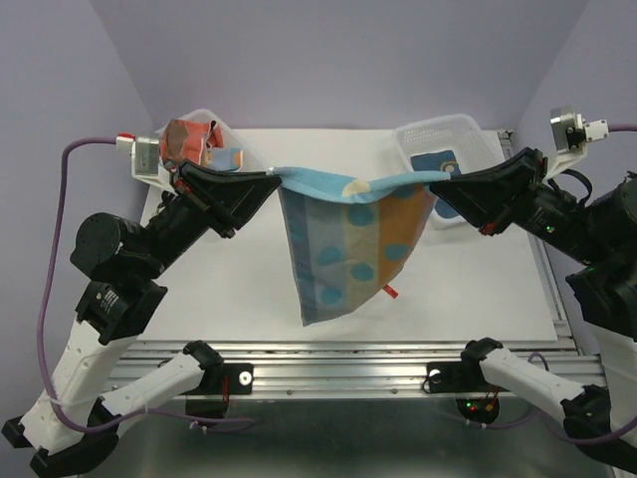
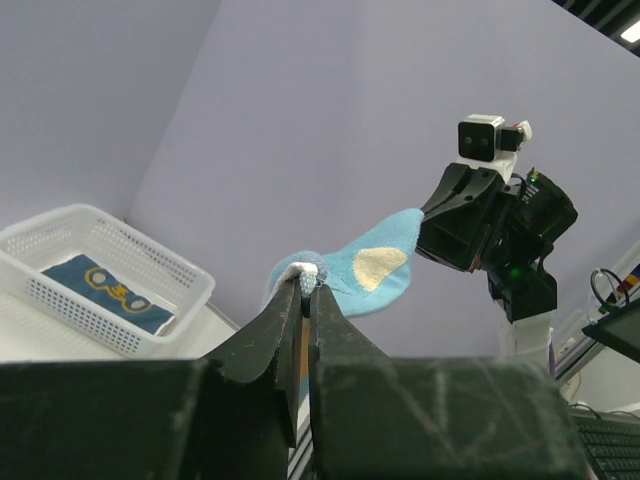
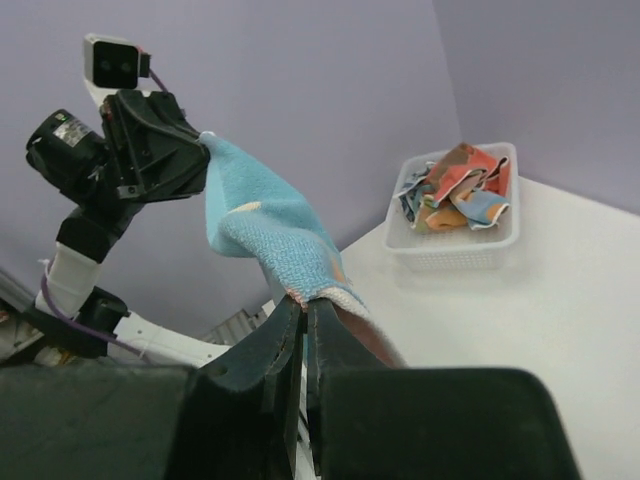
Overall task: Fold and stack the towels
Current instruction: Flatten out the crumpled towel
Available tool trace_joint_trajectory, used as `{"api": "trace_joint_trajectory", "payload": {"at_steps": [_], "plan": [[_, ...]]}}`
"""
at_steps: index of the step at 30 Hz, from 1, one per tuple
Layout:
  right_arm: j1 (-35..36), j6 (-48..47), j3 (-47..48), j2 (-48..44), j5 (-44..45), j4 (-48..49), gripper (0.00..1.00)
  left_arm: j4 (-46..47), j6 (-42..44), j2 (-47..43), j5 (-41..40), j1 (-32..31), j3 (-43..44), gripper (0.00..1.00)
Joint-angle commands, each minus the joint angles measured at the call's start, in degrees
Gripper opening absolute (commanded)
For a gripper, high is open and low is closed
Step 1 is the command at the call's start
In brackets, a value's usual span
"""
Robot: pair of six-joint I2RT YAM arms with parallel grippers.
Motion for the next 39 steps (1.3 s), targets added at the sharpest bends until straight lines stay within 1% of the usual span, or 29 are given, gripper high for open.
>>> {"api": "trace_joint_trajectory", "payload": {"at_steps": [1,3,4,7,8,9,10,12,13,16,17,18,19,20,21,22,23,25,26,28,29,30,31,34,36,38,39], "plan": [[-0.2,1.7,-1.3,-1.1,1.5,0.6,0.01,0.9,-0.6,-0.4,-0.3,-0.3,0.0,0.00],[-0.3,1.7,-3.6,-1.6,4.9,0.6,0.01,0.7,-0.3,-0.7,-3.7,-0.3,-1.3,0.00],[-0.4,1.8,-6.2,-1.7,8.6,0.7,0.01,0.4,-0.1,-0.8,-5.2,-0.3,-2.7,0.00],[-0.2,1.4,-10.5,-0.8,15.4,2.3,0.01,0.3,0.5,0.6,-11.9,-0.3,-6.1,0.00],[-0.3,1.1,-11.4,-0.1,17.0,3.0,0.01,0.2,0.5,2.5,-15.5,-0.2,-6.9,0.00],[-0.3,0.6,-12.3,0.6,18.4,3.6,0.01,-0.1,0.8,3.8,-16.5,-0.2,-7.5,0.00],[-0.2,0.2,-13.1,2.6,22.8,4.5,0.01,-0.4,1.0,5.3,-19.6,-0.1,-7.9,0.00],[-0.3,-0.1,-15.4,5.0,26.9,5.6,0.01,-0.5,1.6,10.4,-22.8,0.6,-8.0,0.00],[-0.3,-0.7,-16.1,8.0,31.3,7.1,0.01,-0.5,1.8,12.1,-23.5,2.0,-8.0,0.00],[-0.4,-2.3,-17.7,13.3,36.8,10.0,0.01,1.1,2.2,19.4,-21.5,6.1,-7.0,0.00],[-0.5,-3.4,-17.6,17.0,37.4,11.9,0.01,1.8,2.2,21.4,-20.0,7.7,-6.2,0.00],[-0.8,-3.9,-17.5,18.7,37.6,12.8,0.01,2.4,2.1,25.9,-17.4,11.2,-5.5,0.00],[-1.1,-4.5,-16.7,20.3,38.1,14.5,0.01,3.9,2.7,28.2,-15.6,12.6,-4.1,0.00],[-2.1,-4.8,-16.1,24.2,38.4,15.2,0.01,4.9,3.1,33.1,-14.2,14.0,-3.3,0.00],[-2.8,-4.9,-15.4,25.9,38.5,15.7,0.01,5.8,3.9,35.7,-12.4,15.6,-2.2,0.00],[-3.6,-4.9,-13.8,28.2,38.5,16.2,0.01,6.9,4.7,38.3,-11.6,16.3,-0.9,0.00],[-5.5,-5.1,-13.0,32.3,37.7,17.2,0.01,6.9,6.2,43.6,-10.9,16.7,2.6,0.00],[-7.0,-5.5,-11.6,36.8,35.4,18.9,0.01,6.8,7.2,48.5,-9.6,18.0,6.3,0.00],[-8.0,-6.4,-9.9,38.7,34.7,20.3,0.01,6.9,7.9,52.7,-9.4,18.2,9.6,0.00],[-8.7,-7.8,-8.4,44.7,33.2,22.7,0.01,6.5,8.1,56.6,-9.8,19.2,14.4,0.00],[-9.3,-8.7,-6.6,46.9,32.8,23.1,0.01,6.5,8.4,60.0,-9.8,19.5,15.8,0.00],[-9.5,-9.3,-5.1,50.1,32.5,23.1,0.01,6.4,8.5,61.6,-9.3,19.7,17.0,0.00],[-9.7,-9.6,-4.0,51.9,32.5,22.7,0.01,6.2,8.7,63.1,-9.2,20.2,19.4,0.00],[-10.4,-9.6,0.5,57.3,32.4,20.8,0.01,5.8,8.8,67.8,-8.5,20.6,22.2,0.00],[-10.9,-9.4,3.0,59.3,32.3,19.4,0.01,5.7,9.1,68.2,-8.5,20.6,22.2,0.00],[-11.4,-8.0,4.4,61.3,31.8,15.4,0.01,6.0,9.2,67.9,-8.2,20.6,20.7,0.00],[-11.5,-8.0,4.6,61.3,31.8,15.4,0.01,6.3,9.2,67.5,-8.0,20.6,20.6,0.00]]}}
